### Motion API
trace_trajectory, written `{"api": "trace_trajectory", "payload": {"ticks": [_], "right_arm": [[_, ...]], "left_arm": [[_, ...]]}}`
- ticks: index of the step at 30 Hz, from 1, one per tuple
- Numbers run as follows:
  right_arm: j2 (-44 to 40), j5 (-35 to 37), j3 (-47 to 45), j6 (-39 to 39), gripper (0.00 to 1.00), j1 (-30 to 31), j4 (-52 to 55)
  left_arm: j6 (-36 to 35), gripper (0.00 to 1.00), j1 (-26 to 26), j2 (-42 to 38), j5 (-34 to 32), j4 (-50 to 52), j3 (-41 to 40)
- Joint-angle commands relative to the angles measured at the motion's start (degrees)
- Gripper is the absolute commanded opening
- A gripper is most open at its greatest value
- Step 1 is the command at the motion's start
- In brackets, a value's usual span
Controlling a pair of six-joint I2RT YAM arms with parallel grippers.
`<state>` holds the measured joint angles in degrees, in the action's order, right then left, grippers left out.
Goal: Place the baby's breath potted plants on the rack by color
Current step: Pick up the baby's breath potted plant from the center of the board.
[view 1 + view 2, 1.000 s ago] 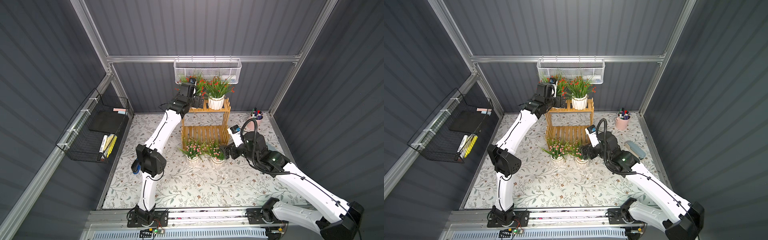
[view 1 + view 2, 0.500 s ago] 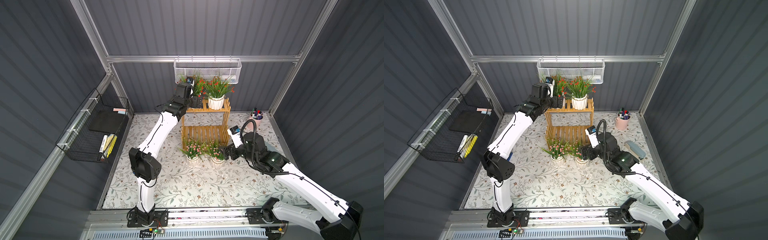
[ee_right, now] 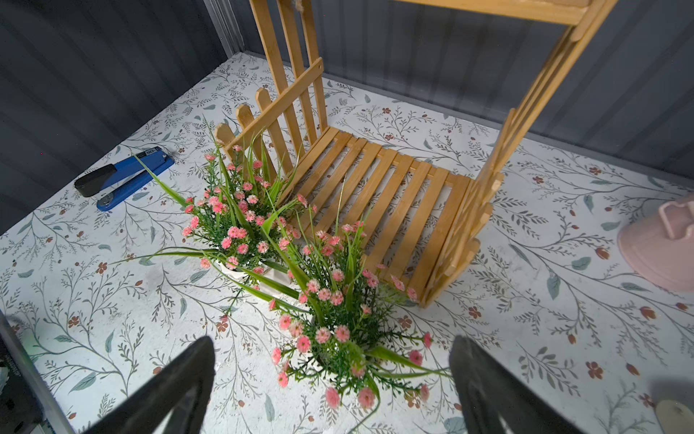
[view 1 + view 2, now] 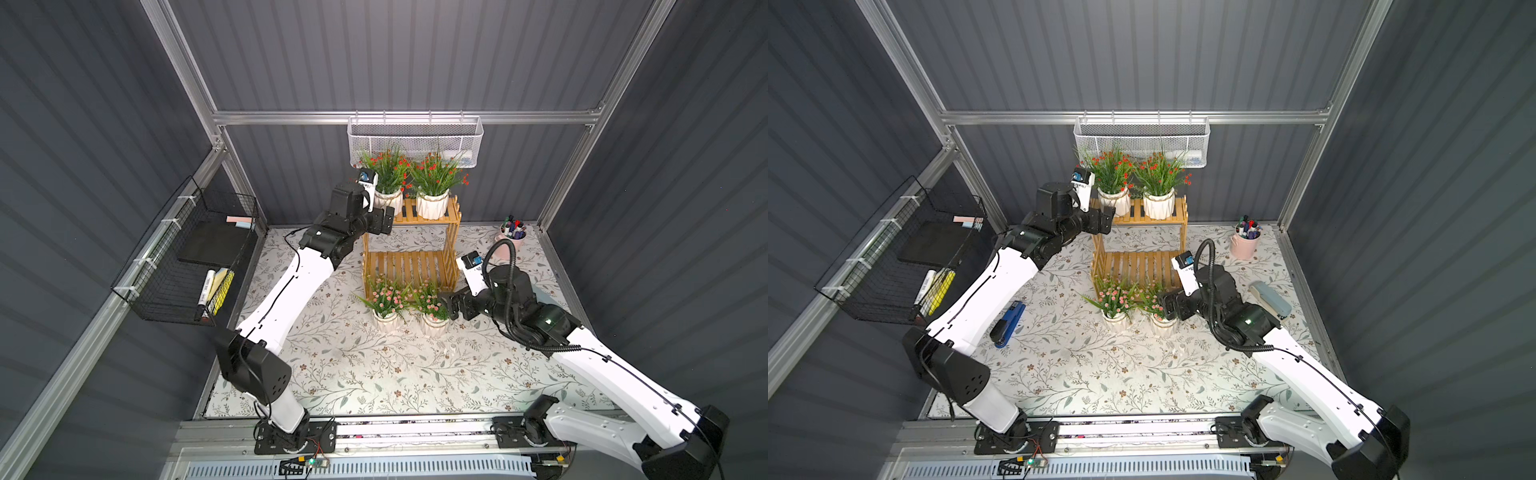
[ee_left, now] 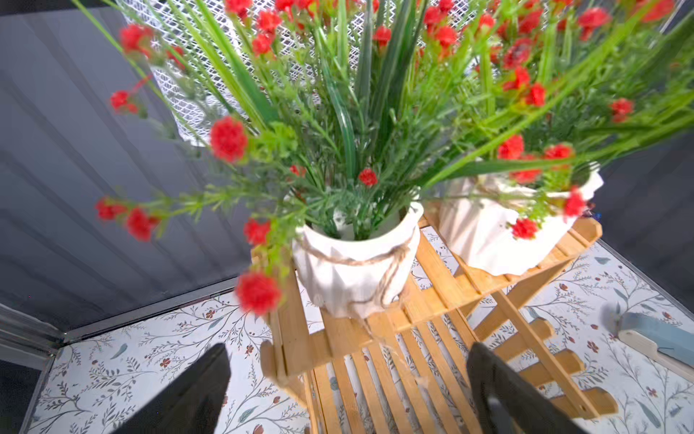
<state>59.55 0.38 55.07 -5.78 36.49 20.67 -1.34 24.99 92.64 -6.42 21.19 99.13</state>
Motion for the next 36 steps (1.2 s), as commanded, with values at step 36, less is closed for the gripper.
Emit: {"api": "trace_trajectory", "payload": {"ticks": [36], "right_arm": [[2.27, -3.27, 0.13, -3.71, 0.99, -2.24, -4.57]], "left_arm": [[24.85, 1.00, 32.40, -27.85, -21.33, -53.60, -83.08]]}}
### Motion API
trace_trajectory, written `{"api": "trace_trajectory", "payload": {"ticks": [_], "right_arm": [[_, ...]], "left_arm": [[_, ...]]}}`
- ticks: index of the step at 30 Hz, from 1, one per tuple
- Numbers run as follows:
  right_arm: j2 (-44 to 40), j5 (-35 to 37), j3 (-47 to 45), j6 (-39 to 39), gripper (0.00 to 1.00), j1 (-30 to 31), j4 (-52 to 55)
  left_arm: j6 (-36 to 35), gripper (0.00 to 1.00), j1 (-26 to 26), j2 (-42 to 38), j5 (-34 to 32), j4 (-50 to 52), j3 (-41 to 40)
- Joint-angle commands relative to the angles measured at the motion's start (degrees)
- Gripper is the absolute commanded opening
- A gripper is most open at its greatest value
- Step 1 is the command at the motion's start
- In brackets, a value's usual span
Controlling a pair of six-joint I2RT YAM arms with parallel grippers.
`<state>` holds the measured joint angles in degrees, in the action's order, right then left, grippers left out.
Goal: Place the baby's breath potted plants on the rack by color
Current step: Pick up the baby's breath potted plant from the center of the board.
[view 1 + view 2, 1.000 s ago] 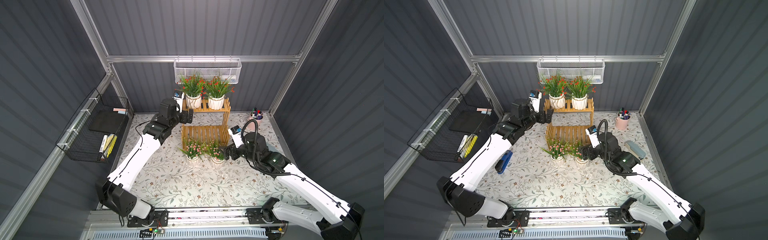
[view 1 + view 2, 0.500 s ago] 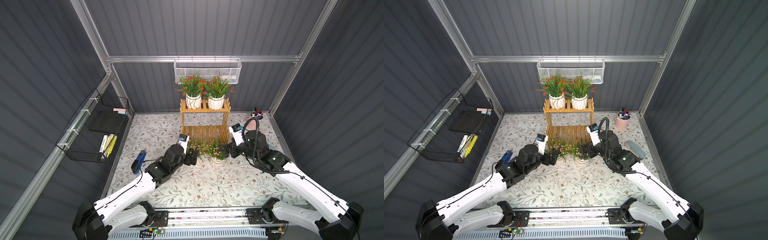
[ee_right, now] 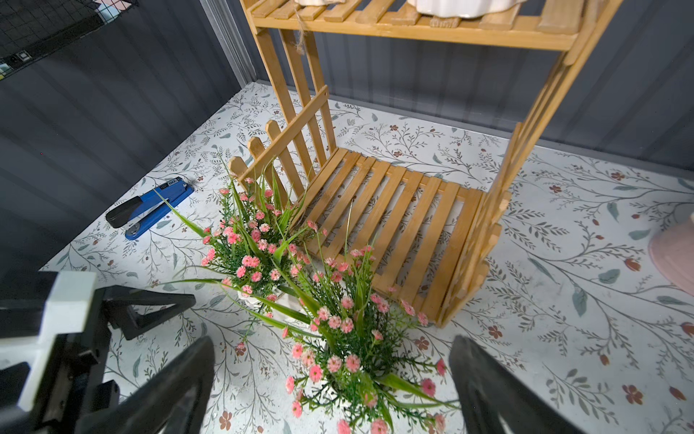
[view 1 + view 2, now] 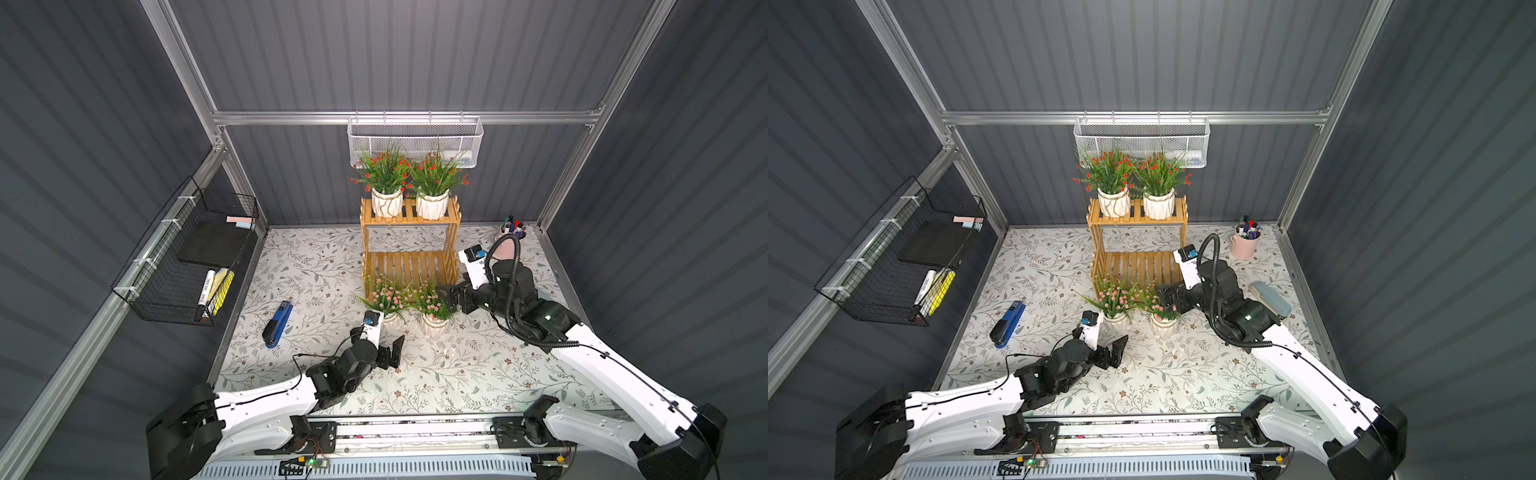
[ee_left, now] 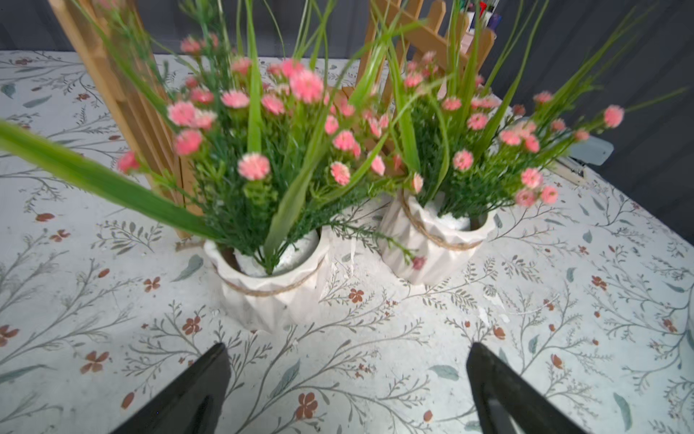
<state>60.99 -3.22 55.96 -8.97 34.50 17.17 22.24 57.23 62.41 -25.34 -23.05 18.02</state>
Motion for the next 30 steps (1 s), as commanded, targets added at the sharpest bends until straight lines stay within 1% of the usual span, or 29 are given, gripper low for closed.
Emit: {"api": "trace_trajectory", "payload": {"ticks": [1, 5, 7, 15, 18, 20, 24, 28, 30], "right_arm": [[1.08, 0.35, -0.86, -0.51, 0.99, -0.25, -1.34], [2.40, -0.83, -1.46, -0.37, 0.99, -0.24, -3.10], [3.21, -1.23, -1.56, -0.09, 0.99, -0.27, -3.95], [5.01, -1.59, -0.08, 1.06, 0.99, -0.24, -3.96], [5.10, -1.81, 0.00, 1.23, 0.99, -0.28, -4.03], [5.02, -1.78, 0.00, 1.24, 0.99, -0.25, -3.82], [5.52, -2.27, -0.24, 1.88, 0.99, -0.29, -3.70], [5.68, -1.79, -0.32, 2.01, 0.99, -0.23, -3.53], [5.78, -1.11, -0.34, 2.09, 0.99, -0.27, -3.72]], "left_arm": [[0.97, 0.99, 0.16, 3.88, -1.56, -12.05, -2.97], [-1.84, 0.99, 0.16, 8.79, -2.19, -17.66, -3.63], [-2.10, 0.99, 0.16, 10.94, -2.55, -19.57, -3.43], [-4.42, 1.00, -0.78, 22.08, -5.20, -25.94, -0.46], [-4.19, 0.99, -1.79, 24.24, -7.31, -29.84, -1.20], [-5.12, 0.99, -2.65, 24.40, -8.08, -30.52, -1.12], [-6.16, 0.99, -6.12, 25.74, -4.56, -31.65, -0.38], [-7.70, 1.00, -7.96, 27.77, -0.89, -31.07, 2.06], [-7.89, 0.99, -8.59, 29.03, -0.41, -30.42, 3.35]]}}
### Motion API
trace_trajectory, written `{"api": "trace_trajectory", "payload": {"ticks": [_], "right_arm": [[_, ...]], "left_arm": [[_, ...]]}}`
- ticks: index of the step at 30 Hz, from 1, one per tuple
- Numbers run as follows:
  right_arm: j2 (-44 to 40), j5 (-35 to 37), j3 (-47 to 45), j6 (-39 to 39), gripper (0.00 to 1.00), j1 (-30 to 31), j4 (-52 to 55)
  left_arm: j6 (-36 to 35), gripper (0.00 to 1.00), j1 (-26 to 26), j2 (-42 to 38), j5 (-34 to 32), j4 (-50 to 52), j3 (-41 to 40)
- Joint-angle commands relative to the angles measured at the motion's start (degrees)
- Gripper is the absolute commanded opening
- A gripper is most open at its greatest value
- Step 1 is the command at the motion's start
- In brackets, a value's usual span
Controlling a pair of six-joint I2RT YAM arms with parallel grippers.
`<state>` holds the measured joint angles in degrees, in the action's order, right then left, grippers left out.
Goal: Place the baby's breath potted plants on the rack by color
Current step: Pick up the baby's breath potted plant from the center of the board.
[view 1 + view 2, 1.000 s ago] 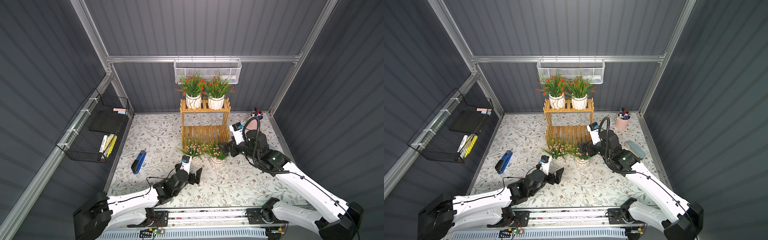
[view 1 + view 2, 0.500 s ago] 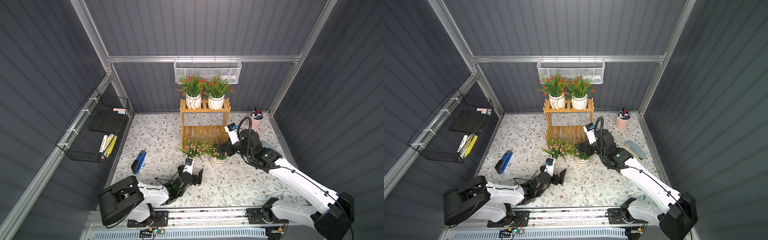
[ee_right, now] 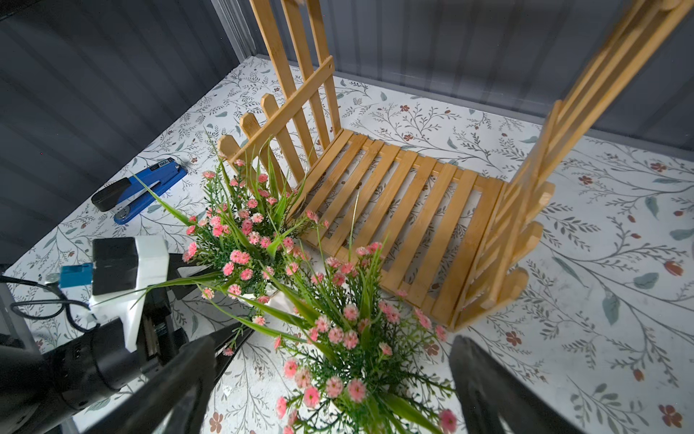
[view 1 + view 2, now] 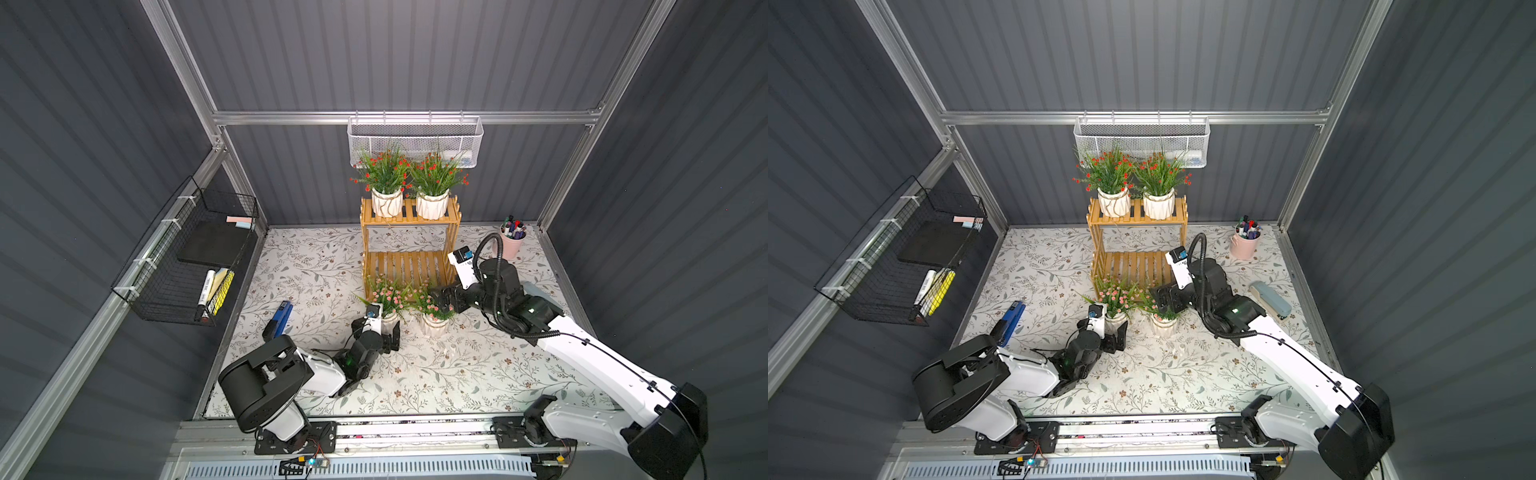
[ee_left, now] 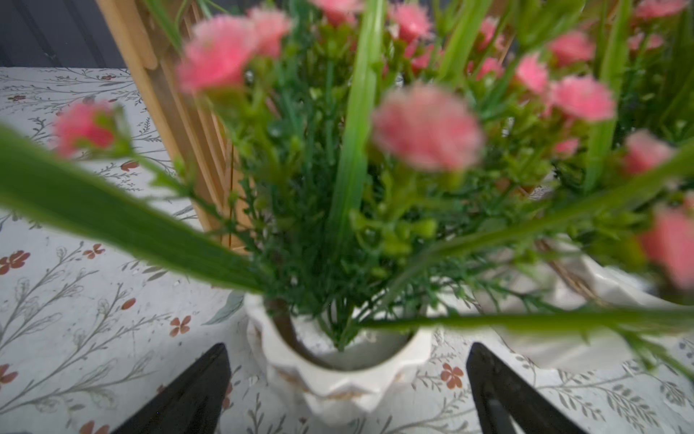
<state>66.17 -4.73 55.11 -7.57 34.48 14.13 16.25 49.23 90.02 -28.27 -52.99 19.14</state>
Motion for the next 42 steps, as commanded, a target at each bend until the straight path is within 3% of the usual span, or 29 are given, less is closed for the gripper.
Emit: {"api": "trace_trajectory", "payload": {"ticks": [1, 20, 25, 32, 42], "right_arm": [[0.69, 0.68, 0.59, 0.71, 0.99, -0.22, -0.76], [1.19, 0.34, -0.10, 3.57, 0.99, -0.27, 1.05], [0.91, 0.66, -0.61, 3.46, 0.99, -0.23, 1.19], [0.06, 1.06, -0.88, 3.38, 0.99, -0.26, 1.38], [-4.30, 3.63, -0.96, 4.29, 0.99, -0.28, 3.26]], "left_arm": [[-2.01, 0.99, -0.79, 2.09, 2.74, -0.76, 2.57], [-1.29, 0.99, -2.65, 11.84, 0.18, -4.89, 7.77], [-2.05, 0.84, -2.65, 11.85, 1.27, -5.52, 7.24], [-2.05, 0.69, -2.67, 8.34, 3.83, -0.20, 8.20], [-0.85, 0.67, -2.68, -2.84, 5.17, 13.36, 12.79]]}}
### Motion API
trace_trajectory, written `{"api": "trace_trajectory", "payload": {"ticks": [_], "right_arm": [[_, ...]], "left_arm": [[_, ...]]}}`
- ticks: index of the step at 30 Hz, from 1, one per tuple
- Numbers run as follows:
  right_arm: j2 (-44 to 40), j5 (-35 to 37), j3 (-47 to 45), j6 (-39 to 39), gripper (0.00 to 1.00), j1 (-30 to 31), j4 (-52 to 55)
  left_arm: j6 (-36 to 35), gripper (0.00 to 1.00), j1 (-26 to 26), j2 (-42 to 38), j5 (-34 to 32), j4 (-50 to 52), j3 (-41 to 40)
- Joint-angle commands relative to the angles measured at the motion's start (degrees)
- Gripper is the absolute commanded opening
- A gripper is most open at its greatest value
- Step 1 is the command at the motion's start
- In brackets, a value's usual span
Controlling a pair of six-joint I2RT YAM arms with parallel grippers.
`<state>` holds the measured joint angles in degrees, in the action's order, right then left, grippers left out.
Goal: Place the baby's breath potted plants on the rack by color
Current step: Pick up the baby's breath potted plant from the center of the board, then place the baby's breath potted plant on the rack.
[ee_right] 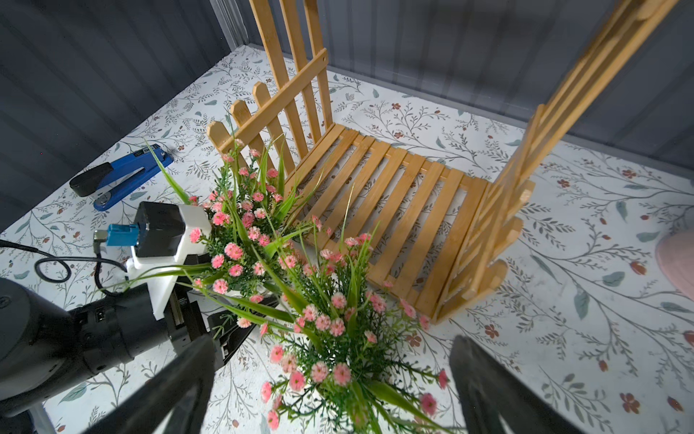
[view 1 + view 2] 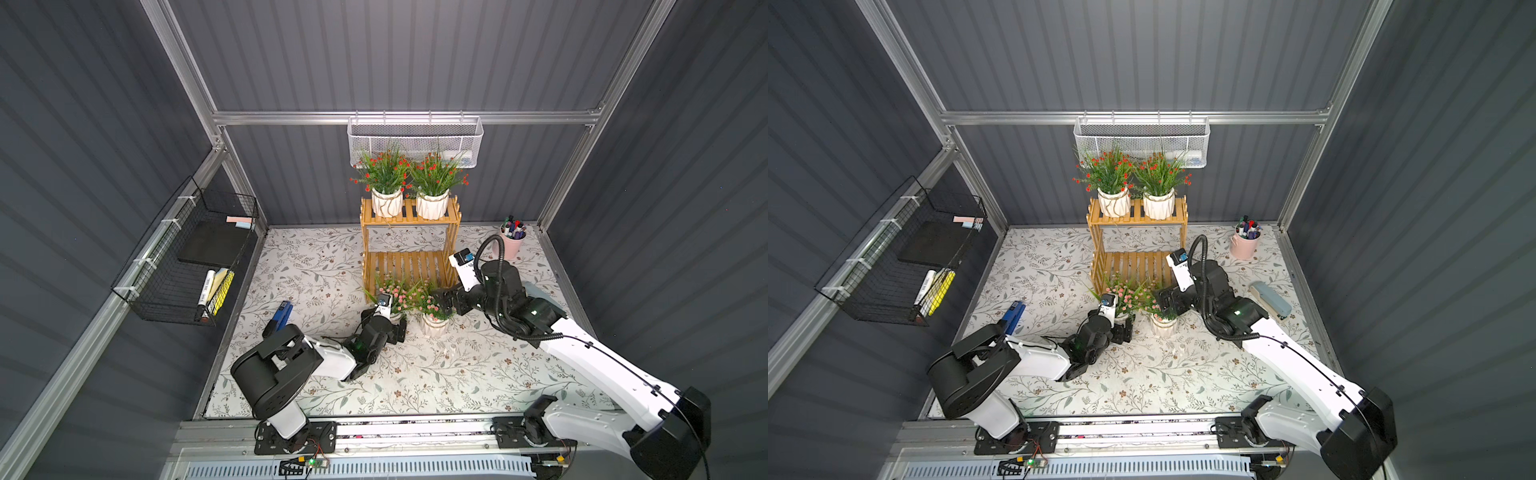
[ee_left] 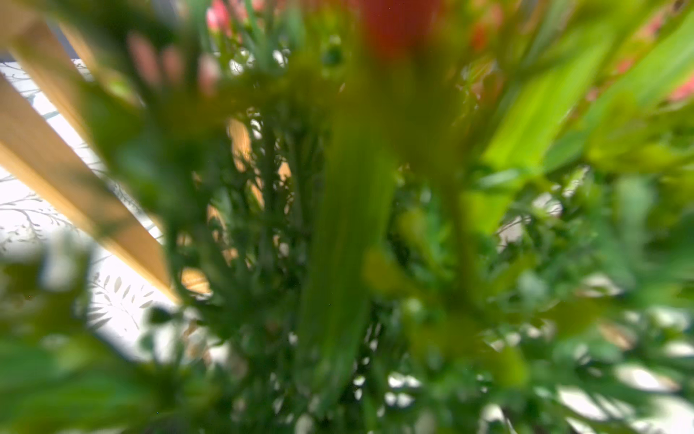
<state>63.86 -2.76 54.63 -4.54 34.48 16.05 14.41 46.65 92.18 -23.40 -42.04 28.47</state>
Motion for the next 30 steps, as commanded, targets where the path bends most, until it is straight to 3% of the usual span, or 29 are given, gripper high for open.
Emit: {"api": "trace_trajectory", "payload": {"ticks": [1, 11, 30], "right_arm": [[-2.51, 1.98, -0.58, 1.35, 0.99, -0.24, 1.47], [-2.81, -0.13, -0.77, 0.11, 0.99, -0.23, 1.28], [-3.30, 0.92, -1.11, 0.65, 0.99, -0.20, 1.60]], "left_arm": [[1.16, 0.68, -0.07, -6.02, 0.99, 2.85, 3.84], [-1.33, 0.69, -1.33, -3.20, -0.13, 6.18, 11.34], [-3.97, 0.72, -12.54, 13.28, 4.89, 11.63, 29.68]]}}
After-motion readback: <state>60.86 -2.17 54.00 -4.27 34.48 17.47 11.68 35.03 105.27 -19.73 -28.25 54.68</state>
